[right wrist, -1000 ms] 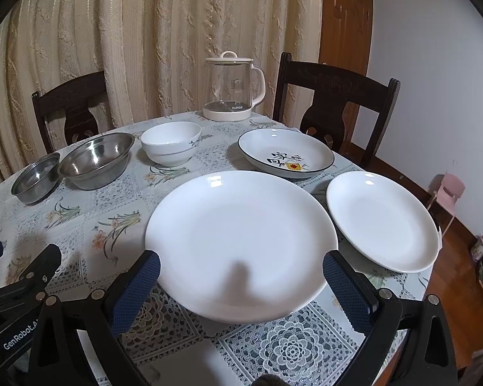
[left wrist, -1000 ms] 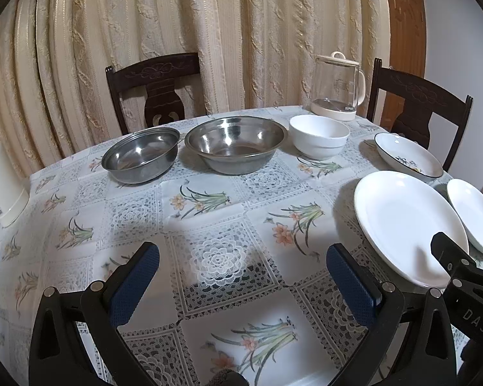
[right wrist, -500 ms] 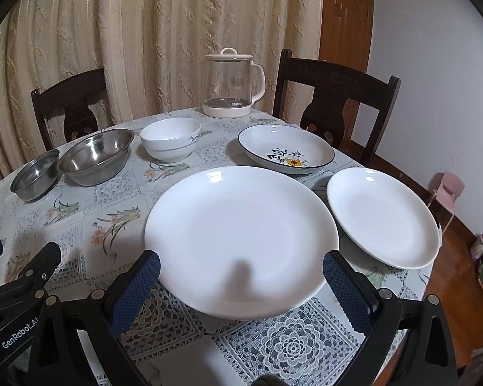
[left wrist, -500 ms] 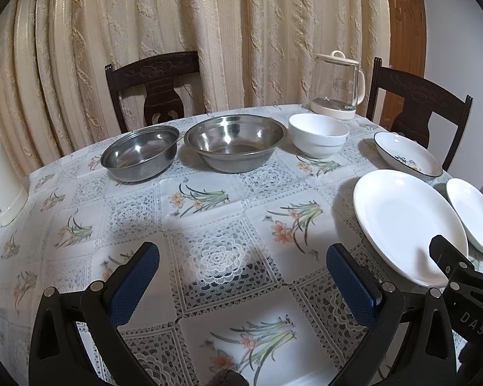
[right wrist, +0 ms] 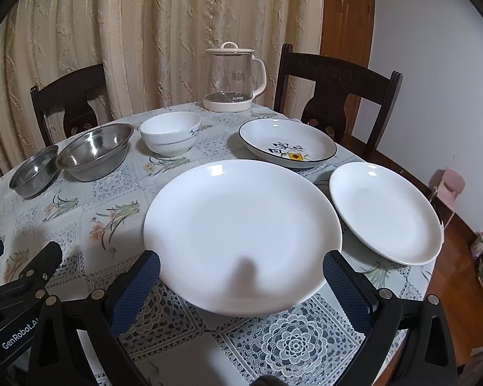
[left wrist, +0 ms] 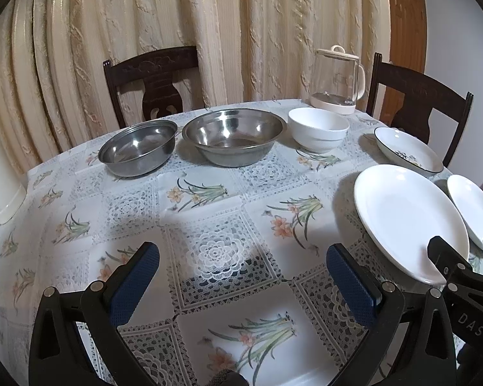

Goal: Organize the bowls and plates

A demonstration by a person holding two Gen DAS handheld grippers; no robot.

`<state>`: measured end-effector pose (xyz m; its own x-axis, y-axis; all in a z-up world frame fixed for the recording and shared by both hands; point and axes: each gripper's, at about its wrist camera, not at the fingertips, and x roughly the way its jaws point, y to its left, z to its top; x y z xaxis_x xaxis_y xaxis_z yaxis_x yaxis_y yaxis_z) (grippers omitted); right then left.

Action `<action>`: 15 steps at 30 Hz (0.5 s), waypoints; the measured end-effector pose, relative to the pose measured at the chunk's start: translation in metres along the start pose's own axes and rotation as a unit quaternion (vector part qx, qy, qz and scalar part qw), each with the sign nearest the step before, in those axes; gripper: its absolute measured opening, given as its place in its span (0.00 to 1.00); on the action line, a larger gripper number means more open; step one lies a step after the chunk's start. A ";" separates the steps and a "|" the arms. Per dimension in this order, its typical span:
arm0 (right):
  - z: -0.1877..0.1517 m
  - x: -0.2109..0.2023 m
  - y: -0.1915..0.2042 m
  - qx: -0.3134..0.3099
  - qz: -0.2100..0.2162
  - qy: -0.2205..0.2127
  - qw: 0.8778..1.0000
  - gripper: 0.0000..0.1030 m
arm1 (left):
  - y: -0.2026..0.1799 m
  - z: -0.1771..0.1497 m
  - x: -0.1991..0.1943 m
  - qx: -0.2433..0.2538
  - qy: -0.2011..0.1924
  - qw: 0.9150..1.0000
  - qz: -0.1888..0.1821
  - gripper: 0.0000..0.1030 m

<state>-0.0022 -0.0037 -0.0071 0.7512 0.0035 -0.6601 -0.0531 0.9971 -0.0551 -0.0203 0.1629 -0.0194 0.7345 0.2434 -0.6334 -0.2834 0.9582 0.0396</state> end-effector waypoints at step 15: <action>-0.001 0.001 0.003 -0.004 -0.002 0.006 1.000 1.00 | -0.001 -0.002 0.001 0.000 0.003 1.000 0.000 1.00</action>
<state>-0.0025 -0.0008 -0.0087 0.7440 -0.0008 -0.6682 -0.0552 0.9965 -0.0627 -0.0203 0.1619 -0.0216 0.7309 0.2431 -0.6377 -0.2836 0.9581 0.0402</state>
